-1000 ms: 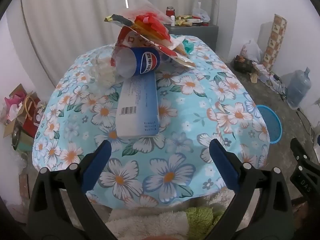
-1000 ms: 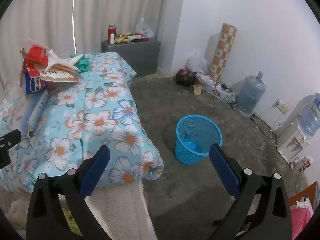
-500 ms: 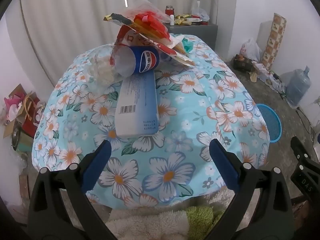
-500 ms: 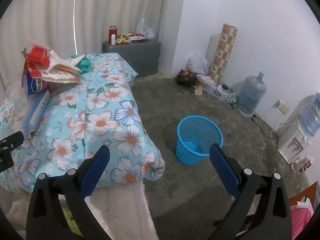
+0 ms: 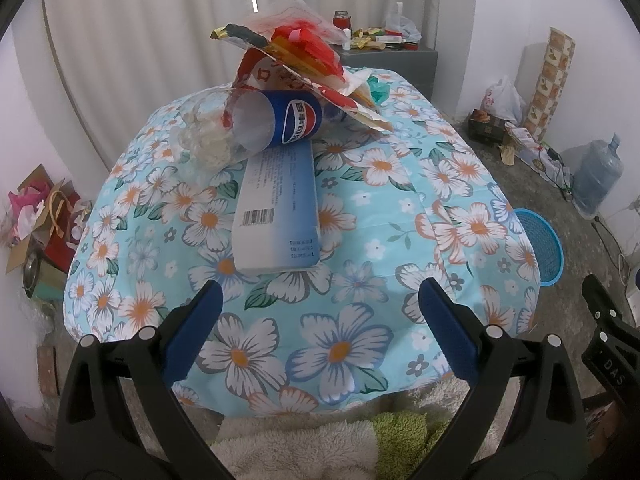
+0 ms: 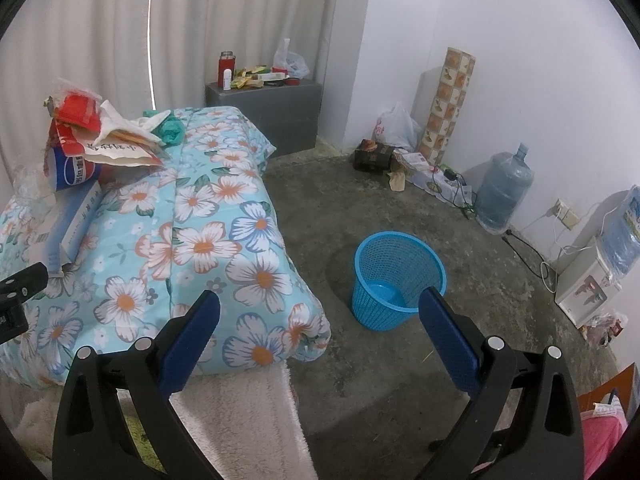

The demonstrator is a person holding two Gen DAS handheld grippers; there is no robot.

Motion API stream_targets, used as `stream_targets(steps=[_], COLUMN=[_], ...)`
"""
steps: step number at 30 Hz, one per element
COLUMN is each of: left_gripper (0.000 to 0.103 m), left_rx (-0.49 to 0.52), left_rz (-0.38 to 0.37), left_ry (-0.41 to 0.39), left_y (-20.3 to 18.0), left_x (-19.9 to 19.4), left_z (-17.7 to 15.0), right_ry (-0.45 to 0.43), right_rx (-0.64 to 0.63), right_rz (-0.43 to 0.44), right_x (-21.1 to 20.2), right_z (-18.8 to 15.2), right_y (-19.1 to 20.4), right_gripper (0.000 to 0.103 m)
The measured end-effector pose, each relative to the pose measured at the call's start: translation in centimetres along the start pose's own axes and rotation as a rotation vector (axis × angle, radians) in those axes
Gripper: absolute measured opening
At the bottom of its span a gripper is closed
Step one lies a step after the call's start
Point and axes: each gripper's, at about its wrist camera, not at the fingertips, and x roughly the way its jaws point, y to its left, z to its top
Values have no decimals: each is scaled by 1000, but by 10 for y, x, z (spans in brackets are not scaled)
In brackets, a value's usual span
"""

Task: Collect trash

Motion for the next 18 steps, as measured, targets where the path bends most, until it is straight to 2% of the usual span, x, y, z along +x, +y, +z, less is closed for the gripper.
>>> stream_targets(steps=[18], left_gripper=[94], left_rx=[-1], left_rz=[-1], left_ry=[1], left_y=[1], left_x=[0], left_z=[0], right_ry=[-1], right_rx=[1], right_rz=[2], right_x=[-1], right_z=[0], right_y=[1], right_gripper=[97])
